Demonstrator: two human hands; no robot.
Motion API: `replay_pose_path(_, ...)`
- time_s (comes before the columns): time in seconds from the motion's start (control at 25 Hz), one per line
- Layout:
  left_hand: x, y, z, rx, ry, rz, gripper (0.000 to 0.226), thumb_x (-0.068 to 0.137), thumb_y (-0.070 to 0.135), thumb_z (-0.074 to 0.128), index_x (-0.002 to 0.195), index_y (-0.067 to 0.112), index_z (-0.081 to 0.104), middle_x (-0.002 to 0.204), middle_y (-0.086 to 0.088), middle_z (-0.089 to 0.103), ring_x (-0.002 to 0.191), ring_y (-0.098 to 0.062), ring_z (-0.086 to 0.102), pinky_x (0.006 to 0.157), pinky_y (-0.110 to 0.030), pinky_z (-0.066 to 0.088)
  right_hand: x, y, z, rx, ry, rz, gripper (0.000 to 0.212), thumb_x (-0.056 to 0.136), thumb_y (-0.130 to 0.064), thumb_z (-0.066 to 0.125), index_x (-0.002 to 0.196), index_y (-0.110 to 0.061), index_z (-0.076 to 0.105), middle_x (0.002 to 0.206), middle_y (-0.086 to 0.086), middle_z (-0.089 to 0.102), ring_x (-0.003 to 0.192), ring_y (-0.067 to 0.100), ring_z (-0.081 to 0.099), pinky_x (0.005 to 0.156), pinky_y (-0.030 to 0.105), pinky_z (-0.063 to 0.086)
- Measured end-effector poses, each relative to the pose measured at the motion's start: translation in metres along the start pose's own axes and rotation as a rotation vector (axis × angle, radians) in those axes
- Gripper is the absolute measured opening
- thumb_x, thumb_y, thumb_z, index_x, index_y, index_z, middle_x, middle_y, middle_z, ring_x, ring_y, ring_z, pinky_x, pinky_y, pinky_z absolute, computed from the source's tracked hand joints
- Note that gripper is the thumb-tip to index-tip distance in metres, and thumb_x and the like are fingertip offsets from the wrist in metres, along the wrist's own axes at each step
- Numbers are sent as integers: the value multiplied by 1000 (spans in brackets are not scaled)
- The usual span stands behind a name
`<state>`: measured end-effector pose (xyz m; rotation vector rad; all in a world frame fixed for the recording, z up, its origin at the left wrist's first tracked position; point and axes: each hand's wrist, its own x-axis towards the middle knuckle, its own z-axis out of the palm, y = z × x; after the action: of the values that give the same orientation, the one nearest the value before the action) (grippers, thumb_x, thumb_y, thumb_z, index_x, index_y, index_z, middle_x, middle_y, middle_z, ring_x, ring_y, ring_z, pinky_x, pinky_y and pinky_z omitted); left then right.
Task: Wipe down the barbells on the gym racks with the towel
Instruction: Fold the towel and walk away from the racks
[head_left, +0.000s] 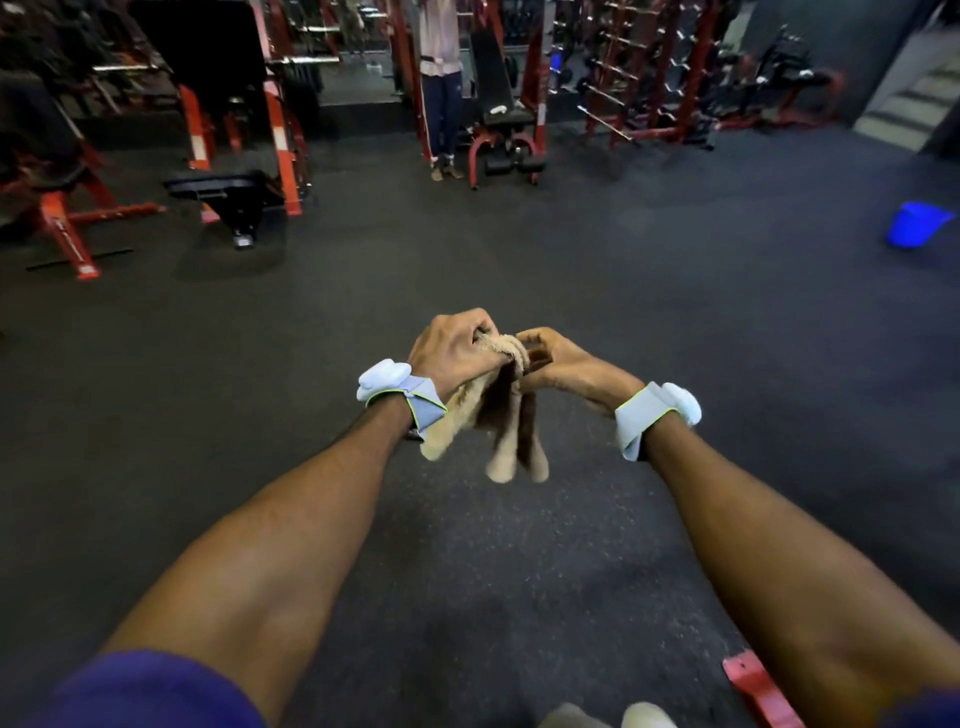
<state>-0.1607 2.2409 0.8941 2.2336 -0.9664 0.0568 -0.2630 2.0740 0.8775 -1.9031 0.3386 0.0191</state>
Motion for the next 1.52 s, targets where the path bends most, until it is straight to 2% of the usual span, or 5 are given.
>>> replay_pose_path(0.24, 70, -38, 17, -78, -54, 73, 28, 62, 47, 74, 79, 28, 62, 66, 9, 61, 63, -9, 56, 61, -29, 46, 81, 17, -2, -365, 104, -23, 52, 55, -39, 62, 104, -22, 60, 101, 4, 67, 96, 25, 62, 82, 41, 51)
replay_pose_path(0.48, 165, -98, 59, -87, -76, -9, 27, 66, 43, 82, 79, 32, 61, 60, 21, 57, 55, 4, 48, 56, -24, 40, 193, 77, -44, -432, 191, -2, 30, 79, -28, 75, 60, -23, 52, 67, 5, 57, 67, 17, 51, 56, 29, 39)
replay_pose_path(0.76, 266, -158, 133, -197, -301, -184, 16, 76, 30, 79, 89, 29, 69, 79, 8, 69, 68, -5, 60, 70, -31, 54, 320, 136, -103, -307, 324, 208, 10, 77, -20, 70, 68, -22, 67, 67, 1, 68, 73, 14, 65, 61, 24, 43)
replay_pose_path(1.0, 337, -207, 167, -259, -267, -353, 26, 91, 6, 65, 116, 2, 67, 110, -10, 68, 93, -11, 58, 71, 1, 38, 386, 158, -126, -186, 435, 188, 6, 79, -16, 66, 78, -19, 71, 71, -7, 69, 63, 2, 59, 61, 19, 46)
replay_pose_path(1.52, 486, -359, 297, -446, -421, -659, 40, 88, 0, 65, 128, 0, 56, 119, -15, 62, 110, -22, 58, 85, -15, 41, 589, 248, -112, -210, 304, 347, 5, 82, -25, 70, 85, -25, 73, 81, -8, 73, 78, 8, 69, 76, 38, 60)
